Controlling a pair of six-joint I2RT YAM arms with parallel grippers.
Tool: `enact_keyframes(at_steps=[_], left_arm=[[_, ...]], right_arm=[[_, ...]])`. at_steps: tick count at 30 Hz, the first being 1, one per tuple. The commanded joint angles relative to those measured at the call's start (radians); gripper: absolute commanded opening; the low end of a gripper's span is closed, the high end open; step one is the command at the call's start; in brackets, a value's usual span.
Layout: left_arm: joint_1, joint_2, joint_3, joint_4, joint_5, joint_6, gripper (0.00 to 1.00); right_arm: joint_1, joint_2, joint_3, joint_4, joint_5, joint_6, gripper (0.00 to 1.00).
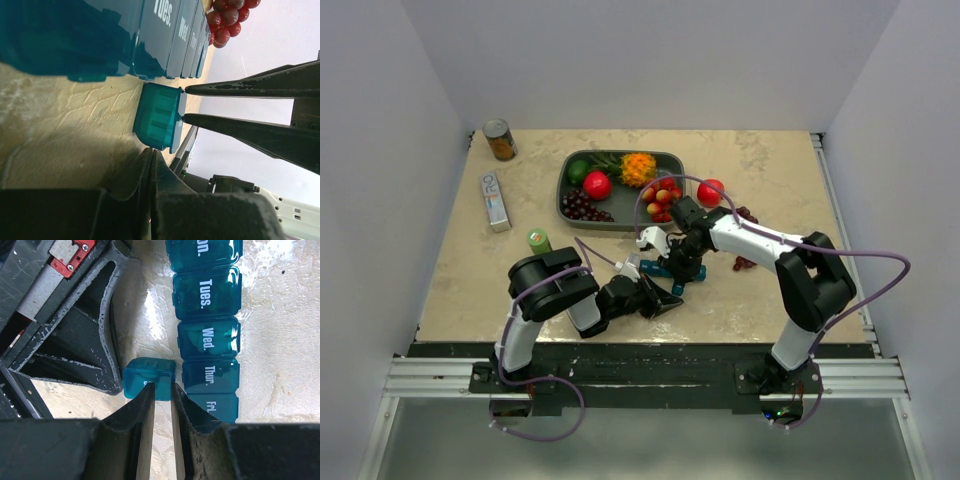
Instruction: Sort the pills into containers
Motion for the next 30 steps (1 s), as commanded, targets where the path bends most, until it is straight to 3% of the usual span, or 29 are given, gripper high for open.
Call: enact_keyframes(at_steps=[1, 30], left_arm=[[-0.005, -0.008, -0.023, -0.06, -0.001, 0.004, 0.06], [-0.006, -0.029, -0.056, -0.034, 0.009, 0.019, 0.06]], right_arm=[[0.008, 0.011, -0.012, 0.009, 0.013, 0.008, 0.24], [0.016, -0.038, 0.0, -0.002, -0.023, 0.003, 0.23]])
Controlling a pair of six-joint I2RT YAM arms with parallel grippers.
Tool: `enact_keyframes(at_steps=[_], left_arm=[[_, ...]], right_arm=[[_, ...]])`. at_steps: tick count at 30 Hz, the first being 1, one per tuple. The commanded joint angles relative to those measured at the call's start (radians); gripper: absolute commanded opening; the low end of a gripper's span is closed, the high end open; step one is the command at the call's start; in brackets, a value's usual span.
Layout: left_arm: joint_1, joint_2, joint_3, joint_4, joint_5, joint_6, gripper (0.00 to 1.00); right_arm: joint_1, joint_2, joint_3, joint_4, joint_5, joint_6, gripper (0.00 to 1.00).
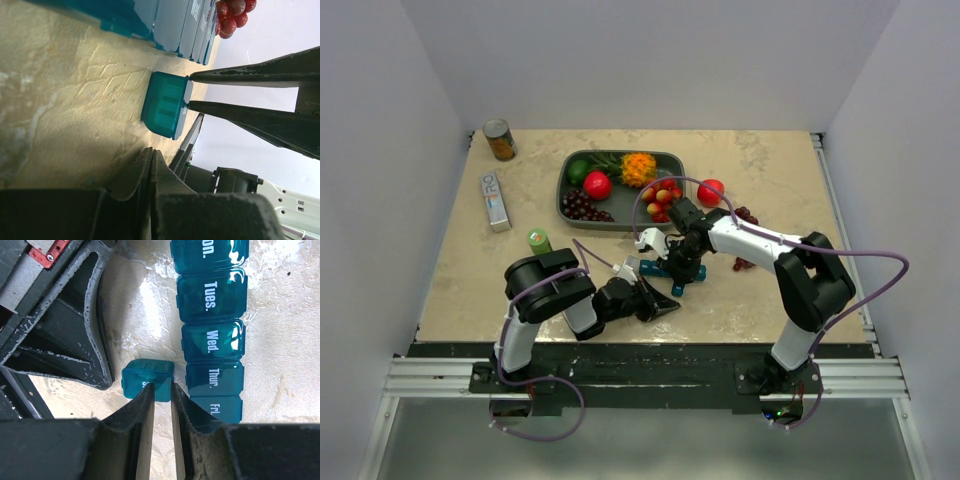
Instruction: Sort the pills into containers
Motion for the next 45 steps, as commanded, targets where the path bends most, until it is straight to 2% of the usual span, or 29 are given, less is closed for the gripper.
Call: enact_keyframes(at_steps=[1, 18, 32, 45], left_arm=[[-0.007, -0.002, -0.012, -0.034, -0.004, 0.011, 0.06], [-0.002, 0.007, 0.0, -0.041, -0.006, 0.009, 0.05], [0.007, 0.009, 0.011, -0.034, 0.0, 0.02, 0.05], [0.015, -0.007, -0.003, -0.008, 0.002, 0.029, 0.05]], right_arm=[[0.003, -0.047, 0.002, -0.007, -0.036, -0.011, 0.23], [0.005, -0.075, -0.024, -0.023, -0.039, -0.027, 0.23], [0.005, 0.008, -0.027, 0.022, 0.008, -0.002, 0.21], [0.006, -0.04, -0.01, 0.0, -0.05, -0.01, 0.21]])
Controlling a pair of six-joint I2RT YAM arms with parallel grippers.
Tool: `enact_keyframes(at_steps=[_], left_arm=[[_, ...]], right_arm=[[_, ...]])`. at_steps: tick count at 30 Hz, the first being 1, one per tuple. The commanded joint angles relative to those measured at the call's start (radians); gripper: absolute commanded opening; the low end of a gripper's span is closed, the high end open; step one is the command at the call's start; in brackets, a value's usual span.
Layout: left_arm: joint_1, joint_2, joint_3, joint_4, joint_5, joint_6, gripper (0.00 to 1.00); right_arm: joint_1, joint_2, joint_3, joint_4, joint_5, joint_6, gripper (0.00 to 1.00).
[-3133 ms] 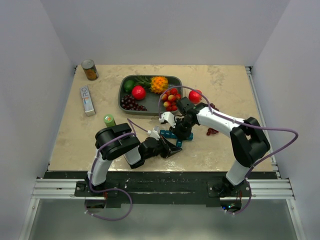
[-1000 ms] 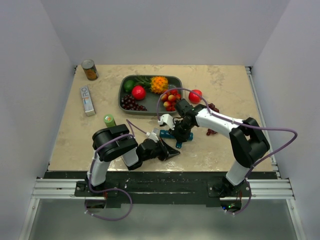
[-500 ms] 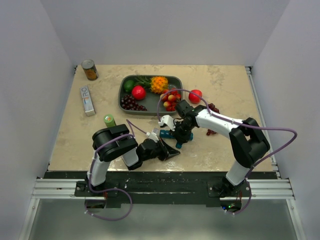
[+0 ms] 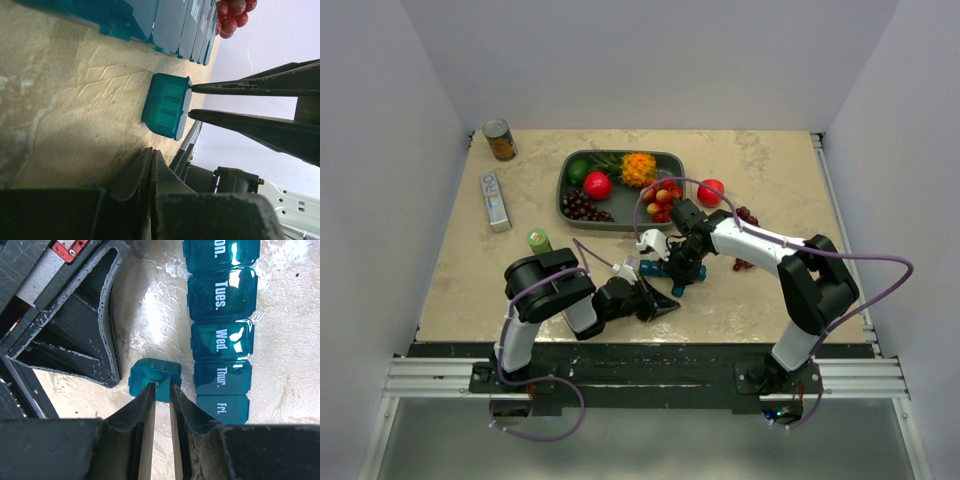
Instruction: Sort the pills into containers
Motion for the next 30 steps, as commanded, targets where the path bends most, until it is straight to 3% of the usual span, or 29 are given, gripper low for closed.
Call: enact_keyframes(at_steps=[1, 22, 30], left_arm=[[0.009, -0.005, -0.007, -0.006, -0.003, 0.021, 0.05], [0.026, 0.003, 0.011, -0.018, 0.009, 0.026, 0.05], [0.035, 0.016, 0.034, -0.035, 0.012, 0.032, 0.05]], right_arm=[[0.005, -0.024, 0.016, -0.011, -0.029, -0.005, 0.21], [0.003, -0.093, 0.03, -0.035, -0.033, -0.012, 0.21], [0.005, -0.024, -0.028, 0.038, -0.006, 0.012, 0.19]])
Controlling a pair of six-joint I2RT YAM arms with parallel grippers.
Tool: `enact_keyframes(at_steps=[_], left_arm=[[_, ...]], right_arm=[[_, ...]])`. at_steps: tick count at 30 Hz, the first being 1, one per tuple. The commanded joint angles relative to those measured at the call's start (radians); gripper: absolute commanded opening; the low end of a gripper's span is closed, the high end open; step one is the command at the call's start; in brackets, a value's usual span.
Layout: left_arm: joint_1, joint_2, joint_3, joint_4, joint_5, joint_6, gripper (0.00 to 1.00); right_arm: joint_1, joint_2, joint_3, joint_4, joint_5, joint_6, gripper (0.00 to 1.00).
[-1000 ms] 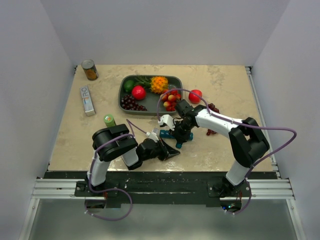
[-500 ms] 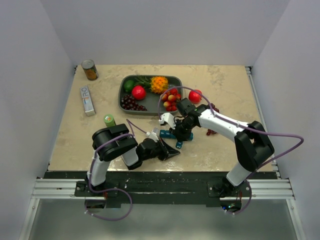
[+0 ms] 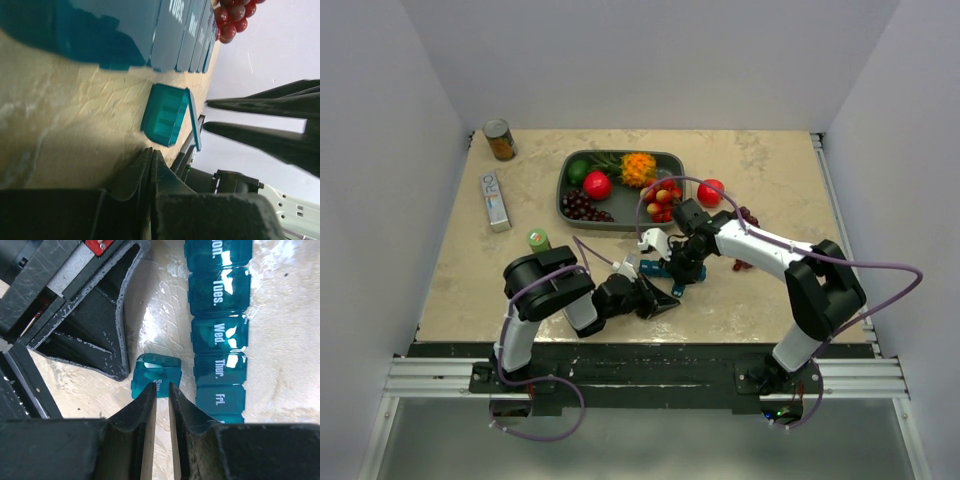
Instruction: Sort the pills into containers
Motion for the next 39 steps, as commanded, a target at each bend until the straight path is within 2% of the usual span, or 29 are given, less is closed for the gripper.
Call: enact_keyframes(at_steps=[1, 10, 31, 37, 39], left_arm=[[0.018, 0.019, 0.023, -0.02, -0.006, 0.025, 0.05], [0.026, 0.021, 0.02, -0.015, -0.003, 0.025, 0.05], [0.023, -0.004, 0.0, -0.008, 0.008, 0.045, 0.05], [0.01, -0.158, -0.127, -0.037, 0.027, 0.134, 0.07], [0.006, -0.296, -0.185, -0.102, 0.033, 0.201, 0.09]], right_arm=[[0.006, 0.041, -0.017, 0.043, -0.002, 0.014, 0.19], [0.005, 0.092, -0.037, 0.056, -0.002, 0.02, 0.19], [0.0, -0.092, 0.033, -0.018, -0.06, -0.007, 0.21], [-0.073, -0.199, 0.033, -0.027, -0.092, -0.018, 0.26], [-0.113, -0.242, 0.032, -0.032, -0.103, -0.024, 0.29]])
